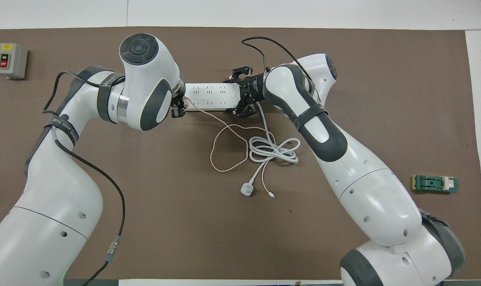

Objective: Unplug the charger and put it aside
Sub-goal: 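Close the left gripper on the pink charger while the right gripper holds the strip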

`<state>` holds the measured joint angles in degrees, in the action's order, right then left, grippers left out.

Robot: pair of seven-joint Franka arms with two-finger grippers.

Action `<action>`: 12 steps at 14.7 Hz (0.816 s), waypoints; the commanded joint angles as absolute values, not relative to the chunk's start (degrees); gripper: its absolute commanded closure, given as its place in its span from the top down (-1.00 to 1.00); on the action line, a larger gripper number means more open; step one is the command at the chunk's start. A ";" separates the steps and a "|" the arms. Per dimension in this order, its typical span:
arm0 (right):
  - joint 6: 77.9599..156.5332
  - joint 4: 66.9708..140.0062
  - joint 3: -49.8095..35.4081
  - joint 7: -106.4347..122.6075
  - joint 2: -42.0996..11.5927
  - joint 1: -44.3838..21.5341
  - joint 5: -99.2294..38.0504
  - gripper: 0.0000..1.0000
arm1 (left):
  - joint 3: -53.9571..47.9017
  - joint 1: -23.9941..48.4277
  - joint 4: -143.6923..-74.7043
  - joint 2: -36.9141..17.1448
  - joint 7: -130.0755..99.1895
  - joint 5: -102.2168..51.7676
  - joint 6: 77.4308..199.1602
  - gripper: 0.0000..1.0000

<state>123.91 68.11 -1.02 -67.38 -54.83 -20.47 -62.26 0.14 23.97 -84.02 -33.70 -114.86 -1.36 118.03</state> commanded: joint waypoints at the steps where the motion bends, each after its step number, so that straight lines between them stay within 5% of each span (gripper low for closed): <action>1: 126.12 69.87 -1.23 -62.40 -55.28 -21.01 -63.54 -0.18 | 1.14 24.79 -82.45 -31.74 -115.23 -0.88 111.19 -1.00; 12: 126.12 69.87 -1.23 -62.40 -55.28 -20.92 -63.54 -0.17 | 1.23 23.82 -81.56 -25.68 -110.50 -1.14 106.88 -1.00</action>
<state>123.99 68.25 -1.02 -67.38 -54.79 -20.45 -62.53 0.62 23.91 -80.40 -28.12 -113.69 -1.37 107.95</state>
